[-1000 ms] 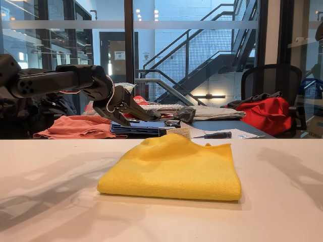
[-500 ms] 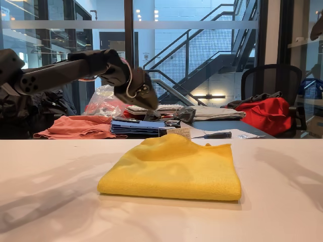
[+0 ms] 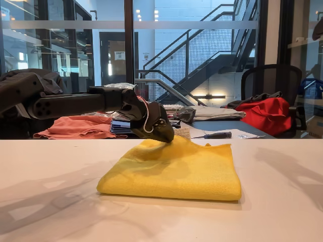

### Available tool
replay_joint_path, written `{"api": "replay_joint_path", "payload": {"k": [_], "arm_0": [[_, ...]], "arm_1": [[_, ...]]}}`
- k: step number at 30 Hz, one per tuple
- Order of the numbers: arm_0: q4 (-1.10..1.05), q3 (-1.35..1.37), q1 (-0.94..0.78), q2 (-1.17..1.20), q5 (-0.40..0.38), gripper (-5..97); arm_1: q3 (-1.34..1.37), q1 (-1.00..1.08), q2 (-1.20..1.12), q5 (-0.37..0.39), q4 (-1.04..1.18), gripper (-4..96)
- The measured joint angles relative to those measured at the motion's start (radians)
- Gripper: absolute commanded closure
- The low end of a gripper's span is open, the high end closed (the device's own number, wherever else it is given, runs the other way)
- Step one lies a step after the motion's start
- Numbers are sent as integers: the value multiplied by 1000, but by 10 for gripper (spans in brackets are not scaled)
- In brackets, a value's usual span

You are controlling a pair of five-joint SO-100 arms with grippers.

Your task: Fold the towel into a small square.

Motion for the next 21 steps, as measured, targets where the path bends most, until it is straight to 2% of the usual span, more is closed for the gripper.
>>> {"api": "replay_joint_path", "payload": {"k": [4, 9, 21], "arm_0": [[0, 0, 5, 18, 0, 625], [0, 0, 5, 86, 0, 625], [3, 0, -8, 109, 0, 625]], "arm_1": [[0, -5, -72, 140, 0, 934], [0, -52, -97, 250, -15, 934], [-69, -121, -117, 268, -17, 934]]}}
